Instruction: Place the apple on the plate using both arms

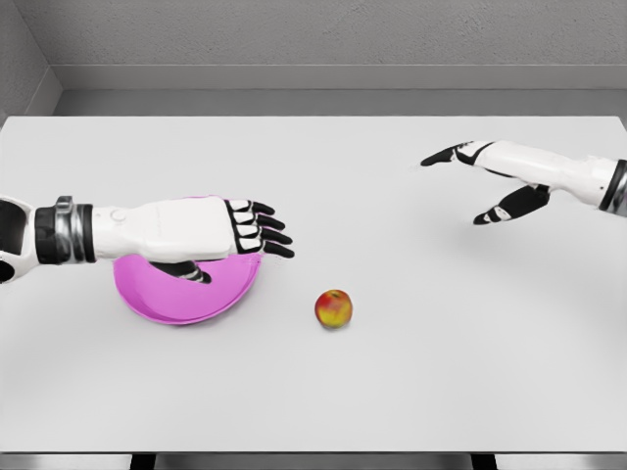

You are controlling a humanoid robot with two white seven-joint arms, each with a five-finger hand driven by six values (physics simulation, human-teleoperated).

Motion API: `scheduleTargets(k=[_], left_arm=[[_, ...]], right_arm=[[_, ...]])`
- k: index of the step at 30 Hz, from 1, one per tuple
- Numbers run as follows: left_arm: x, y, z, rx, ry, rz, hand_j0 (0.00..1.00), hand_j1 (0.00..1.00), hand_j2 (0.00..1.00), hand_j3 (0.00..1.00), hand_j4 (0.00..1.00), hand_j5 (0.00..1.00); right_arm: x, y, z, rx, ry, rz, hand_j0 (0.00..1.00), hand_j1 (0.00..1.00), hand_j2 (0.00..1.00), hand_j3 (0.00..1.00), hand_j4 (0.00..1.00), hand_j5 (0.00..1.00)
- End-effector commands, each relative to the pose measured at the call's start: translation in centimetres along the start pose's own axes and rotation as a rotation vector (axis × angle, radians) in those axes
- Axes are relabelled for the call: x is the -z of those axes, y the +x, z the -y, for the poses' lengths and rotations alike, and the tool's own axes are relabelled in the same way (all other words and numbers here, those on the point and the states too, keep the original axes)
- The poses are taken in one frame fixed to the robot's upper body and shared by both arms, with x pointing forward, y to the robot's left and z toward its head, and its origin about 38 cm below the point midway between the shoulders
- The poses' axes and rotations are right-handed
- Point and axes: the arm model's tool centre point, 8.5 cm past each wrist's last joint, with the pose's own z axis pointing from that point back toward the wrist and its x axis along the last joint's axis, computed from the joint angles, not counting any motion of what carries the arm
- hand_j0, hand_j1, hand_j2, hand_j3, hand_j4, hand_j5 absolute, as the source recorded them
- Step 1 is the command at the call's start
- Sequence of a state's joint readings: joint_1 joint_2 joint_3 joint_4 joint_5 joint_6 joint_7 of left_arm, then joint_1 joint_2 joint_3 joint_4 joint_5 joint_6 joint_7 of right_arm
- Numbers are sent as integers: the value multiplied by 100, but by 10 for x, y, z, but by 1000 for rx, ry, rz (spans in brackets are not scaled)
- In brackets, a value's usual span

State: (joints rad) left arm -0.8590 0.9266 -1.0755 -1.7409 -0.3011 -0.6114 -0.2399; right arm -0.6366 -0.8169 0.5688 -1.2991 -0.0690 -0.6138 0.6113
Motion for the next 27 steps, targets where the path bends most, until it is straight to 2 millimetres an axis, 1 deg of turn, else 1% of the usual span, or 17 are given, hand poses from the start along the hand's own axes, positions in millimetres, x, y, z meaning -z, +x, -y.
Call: scheduleTargets(k=[1,2,5,7,10,11,13,15,16,17,18,19,20,22,23,24,27], left_arm=[[37,18,12,-36,-8,102,100,100,100,100,100,100],[45,21,12,-39,-1,121,100,100,100,100,100,100],[52,24,9,-36,11,139,100,100,100,100,100,100],[63,27,7,-37,24,162,100,100,100,100,100,100],[67,29,5,-34,31,171,100,100,100,100,100,100],[67,28,5,-33,30,170,100,100,100,100,100,100],[67,28,6,-31,27,167,100,100,100,100,100,100],[66,18,13,-4,-6,132,100,100,100,100,100,100],[70,14,18,15,-25,119,100,100,100,100,100,100],[70,9,30,15,-60,101,100,100,100,100,100,100],[69,-1,47,-17,-100,73,100,100,100,100,100,100],[76,-3,48,-23,-96,76,100,100,100,100,100,100],[78,-3,46,-19,-94,77,100,100,100,100,100,100],[80,-1,47,-21,-95,87,100,100,100,100,100,100],[91,6,47,-22,-91,116,100,100,100,100,100,100],[107,18,50,-28,-92,165,100,100,100,100,100,100],[120,27,43,-19,-75,203,100,100,100,100,100,100]], right_arm=[[-13,-2,16,-11,-46,-21,100,100,100,100,100,100],[-14,-3,14,-7,-45,-22,100,100,100,100,100,100],[-19,-4,16,-3,-66,-29,100,100,100,100,100,100],[-21,-7,8,13,-62,-35,100,100,100,100,100,100],[-27,-6,16,3,-90,-41,100,100,100,100,100,100],[-28,-7,15,6,-89,-42,100,100,100,100,100,100],[-40,-9,21,-6,-95,-66,100,100,100,100,100,100],[-40,-9,22,-8,-96,-68,100,100,100,100,100,100],[-41,-9,21,-6,-95,-68,100,100,100,100,100,100],[-41,-10,19,-2,-93,-70,100,100,100,100,100,100],[-41,-10,19,-2,-93,-70,100,100,100,100,100,100],[-41,-10,19,-3,-94,-70,100,100,100,100,100,100],[-41,-10,19,-3,-94,-70,100,100,100,100,100,100],[-41,-10,19,-3,-94,-70,100,100,100,100,100,100],[-40,-10,19,-2,-94,-69,100,100,100,100,100,100],[-40,-10,19,-2,-94,-69,100,100,100,100,100,100],[-40,-10,18,-1,-93,-69,100,100,100,100,100,100]])
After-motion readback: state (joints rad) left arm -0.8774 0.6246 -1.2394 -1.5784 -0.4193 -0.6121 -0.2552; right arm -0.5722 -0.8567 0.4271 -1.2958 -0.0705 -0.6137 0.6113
